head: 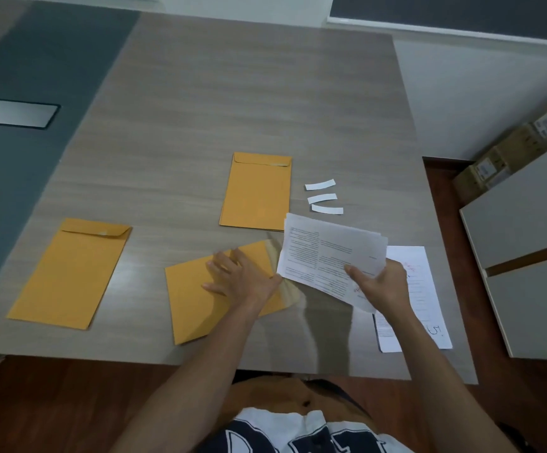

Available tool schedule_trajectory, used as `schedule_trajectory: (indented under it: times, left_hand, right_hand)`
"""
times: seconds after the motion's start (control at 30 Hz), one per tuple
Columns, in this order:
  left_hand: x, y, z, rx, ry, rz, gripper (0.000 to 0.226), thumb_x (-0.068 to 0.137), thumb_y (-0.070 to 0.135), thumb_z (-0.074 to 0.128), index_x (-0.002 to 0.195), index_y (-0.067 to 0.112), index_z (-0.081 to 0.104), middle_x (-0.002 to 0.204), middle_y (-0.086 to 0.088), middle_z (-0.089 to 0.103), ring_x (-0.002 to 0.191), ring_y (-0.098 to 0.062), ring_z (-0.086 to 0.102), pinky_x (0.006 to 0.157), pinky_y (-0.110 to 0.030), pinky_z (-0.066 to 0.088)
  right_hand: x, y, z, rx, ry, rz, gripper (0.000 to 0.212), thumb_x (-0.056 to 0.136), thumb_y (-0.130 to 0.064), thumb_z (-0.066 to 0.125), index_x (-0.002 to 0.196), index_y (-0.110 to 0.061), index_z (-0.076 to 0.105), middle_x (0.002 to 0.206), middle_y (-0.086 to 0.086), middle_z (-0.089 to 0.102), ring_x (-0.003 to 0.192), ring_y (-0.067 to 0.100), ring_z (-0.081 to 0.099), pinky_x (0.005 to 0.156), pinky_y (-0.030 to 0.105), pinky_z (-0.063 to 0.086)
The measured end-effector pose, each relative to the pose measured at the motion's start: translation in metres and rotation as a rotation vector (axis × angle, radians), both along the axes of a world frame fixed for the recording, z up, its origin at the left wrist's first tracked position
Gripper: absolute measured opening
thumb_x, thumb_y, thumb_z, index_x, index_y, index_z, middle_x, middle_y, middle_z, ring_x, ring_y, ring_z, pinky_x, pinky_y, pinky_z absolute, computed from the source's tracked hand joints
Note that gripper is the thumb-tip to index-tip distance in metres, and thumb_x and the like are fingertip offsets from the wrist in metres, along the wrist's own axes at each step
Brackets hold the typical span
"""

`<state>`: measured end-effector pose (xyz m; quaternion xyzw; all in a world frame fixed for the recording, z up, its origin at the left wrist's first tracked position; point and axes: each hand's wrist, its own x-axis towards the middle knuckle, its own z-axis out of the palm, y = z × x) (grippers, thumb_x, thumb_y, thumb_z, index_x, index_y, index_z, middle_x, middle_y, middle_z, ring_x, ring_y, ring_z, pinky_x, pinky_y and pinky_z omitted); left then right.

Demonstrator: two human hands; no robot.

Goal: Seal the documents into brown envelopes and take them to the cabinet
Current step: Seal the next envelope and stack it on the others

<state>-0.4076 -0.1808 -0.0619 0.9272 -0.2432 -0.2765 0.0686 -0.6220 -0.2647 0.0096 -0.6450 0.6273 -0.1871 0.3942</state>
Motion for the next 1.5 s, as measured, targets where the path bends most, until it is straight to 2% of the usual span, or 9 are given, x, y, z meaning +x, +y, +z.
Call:
schedule_trajectory:
  times: [0.13, 0.23, 0.43, 0.63, 0.73, 0.87, 1.1, 1.27, 1.5]
  left_hand:
    - [0.006, 0.002, -0.002, -0.038, 0.024, -0.017, 0.116, 0.057, 0.069, 0.07, 0.146, 0.014, 0.021, 0.155, -0.014, 0.0, 0.144, -0.042, -0.008, 0.107, -0.073, 0.007]
    - [0.009, 0.009, -0.002, -0.068, 0.021, -0.064, 0.109, 0.057, 0.069, 0.065, 0.142, 0.014, 0.027, 0.154, -0.011, 0.004, 0.143, -0.04, -0.005, 0.108, -0.071, 0.01]
    - [0.008, 0.02, -0.005, -0.055, 0.025, -0.233, 0.108, 0.062, 0.069, 0.063, 0.147, 0.018, 0.02, 0.159, -0.013, -0.007, 0.145, -0.037, -0.015, 0.11, -0.069, 0.006]
    - [0.012, 0.022, 0.01, -0.009, 0.033, -0.34, 0.118, 0.061, 0.074, 0.065, 0.151, 0.02, 0.01, 0.16, -0.012, -0.015, 0.146, -0.037, -0.015, 0.113, -0.066, 0.009]
    - [0.029, 0.026, 0.02, 0.027, -0.016, -0.645, 0.141, 0.045, 0.08, 0.072, 0.151, 0.027, -0.005, 0.16, -0.009, -0.017, 0.146, -0.037, -0.017, 0.114, -0.066, 0.009]
    - [0.045, 0.031, 0.017, 0.091, -0.144, -1.017, 0.152, 0.046, 0.071, 0.081, 0.146, 0.032, -0.027, 0.161, -0.015, -0.015, 0.146, -0.038, -0.018, 0.116, -0.061, 0.002]
    - [0.042, 0.021, 0.026, -0.037, -0.098, -1.038, 0.151, 0.047, 0.069, 0.081, 0.145, 0.035, -0.03, 0.155, -0.018, 0.008, 0.145, -0.041, -0.001, 0.116, -0.061, 0.005]
    - [0.038, 0.02, 0.033, -0.107, -0.035, -1.054, 0.148, 0.051, 0.069, 0.079, 0.144, 0.037, -0.032, 0.155, -0.016, 0.006, 0.146, -0.038, 0.0, 0.115, -0.065, 0.002]
    - [0.041, 0.027, 0.036, -0.158, -0.023, -1.058, 0.148, 0.047, 0.069, 0.077, 0.145, 0.039, -0.03, 0.15, -0.018, 0.018, 0.142, -0.038, 0.01, 0.111, -0.067, 0.01]
  right_hand:
    - [-0.001, -0.008, -0.006, 0.091, 0.009, 0.076, 0.035, 0.076, -0.021, 0.081, 0.107, -0.007, 0.071, 0.094, 0.006, 0.072, 0.072, 0.019, 0.067, 0.063, 0.027, 0.054]
    - [0.001, -0.013, -0.01, 0.241, 0.004, 0.175, 0.028, 0.074, -0.021, 0.083, 0.098, -0.014, 0.07, 0.092, 0.003, 0.072, 0.075, 0.016, 0.07, 0.06, 0.025, 0.055]
    - [0.025, -0.025, -0.033, 0.585, -0.162, 0.203, 0.037, 0.068, -0.004, 0.085, 0.103, -0.003, 0.071, 0.101, 0.009, 0.075, 0.09, 0.026, 0.073, 0.088, 0.045, 0.057]
    - [0.063, -0.008, -0.051, 0.604, -0.108, 0.24, 0.032, 0.066, -0.007, 0.087, 0.094, -0.009, 0.071, 0.1, 0.009, 0.074, 0.083, 0.02, 0.073, 0.067, 0.03, 0.058]
    - [0.063, -0.006, -0.055, 0.504, -0.079, 0.19, 0.033, 0.068, -0.021, 0.086, 0.097, -0.012, 0.073, 0.096, 0.002, 0.074, 0.084, 0.018, 0.072, 0.073, 0.033, 0.058]
    - [0.061, 0.001, -0.053, 0.446, -0.084, 0.144, 0.013, 0.085, -0.016, 0.07, 0.098, -0.016, 0.07, 0.103, 0.005, 0.073, 0.083, 0.016, 0.069, 0.074, 0.033, 0.056]
    - [0.077, 0.015, -0.05, 0.434, -0.046, 0.172, 0.017, 0.085, -0.019, 0.071, 0.101, -0.015, 0.067, 0.101, 0.005, 0.071, 0.08, 0.014, 0.066, 0.069, 0.028, 0.054]
    - [0.086, 0.018, -0.045, 0.518, -0.055, 0.246, 0.029, 0.084, -0.031, 0.073, 0.107, -0.014, 0.067, 0.101, 0.001, 0.069, 0.088, 0.018, 0.064, 0.07, 0.03, 0.054]
    - [0.074, 0.006, -0.023, 0.688, -0.209, 0.223, 0.015, 0.094, -0.009, 0.06, 0.092, 0.004, 0.068, 0.081, 0.013, 0.072, 0.07, 0.019, 0.071, 0.061, 0.032, 0.058]
